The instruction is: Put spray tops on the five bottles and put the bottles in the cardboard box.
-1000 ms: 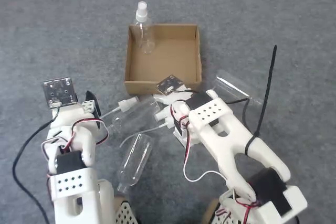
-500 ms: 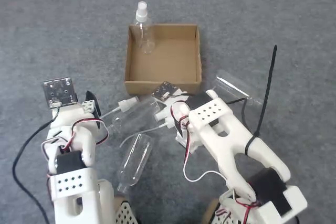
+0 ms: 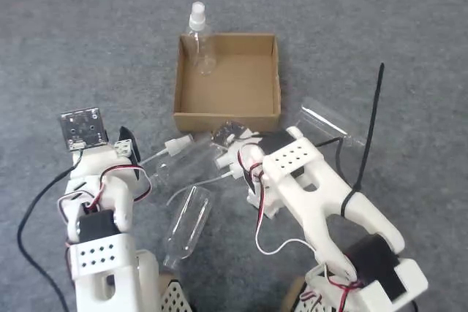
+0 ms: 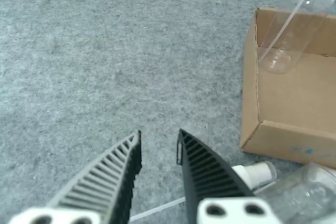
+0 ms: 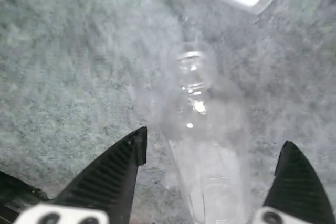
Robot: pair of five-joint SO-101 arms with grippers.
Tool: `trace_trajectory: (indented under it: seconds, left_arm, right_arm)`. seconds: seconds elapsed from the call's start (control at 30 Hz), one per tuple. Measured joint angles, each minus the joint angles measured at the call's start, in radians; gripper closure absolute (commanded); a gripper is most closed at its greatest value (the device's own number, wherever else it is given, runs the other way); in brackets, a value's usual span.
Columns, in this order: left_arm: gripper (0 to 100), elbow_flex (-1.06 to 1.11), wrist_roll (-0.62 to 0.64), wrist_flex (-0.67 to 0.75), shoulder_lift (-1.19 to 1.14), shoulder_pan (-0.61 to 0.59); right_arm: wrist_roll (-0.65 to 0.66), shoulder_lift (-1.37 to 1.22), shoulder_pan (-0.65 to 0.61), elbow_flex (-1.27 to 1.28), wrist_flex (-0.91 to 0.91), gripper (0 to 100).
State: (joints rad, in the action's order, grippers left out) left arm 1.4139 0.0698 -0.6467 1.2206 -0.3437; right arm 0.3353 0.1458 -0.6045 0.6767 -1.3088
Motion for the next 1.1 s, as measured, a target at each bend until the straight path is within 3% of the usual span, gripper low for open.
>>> trace_trajectory:
  seconds: [0.17,0.37,0.73,0.9,1.1]
  left_arm:
    - [89,0.0,0.0,0.0,0.0,0.0]
    - [89,0.0,0.0,0.0,0.0,0.0]
    - [89,0.0,0.0,0.0,0.0,0.0]
    - [89,0.0,0.0,0.0,0.0,0.0]
    - [89,0.0,0.0,0.0,0.0,0.0]
  right_arm:
    - [0.0,0.0,0.0,0.028,0.017,67.3]
    - [-0.002,0.0,0.0,0.028,0.037,79.8]
    - [-0.017,0.0,0.003,0.028,0.049,79.8]
    - [-0.054,0.0,0.002,0.028,0.063,75.1]
    - [-0.063,0.0,0.0,0.028,0.086,78.4]
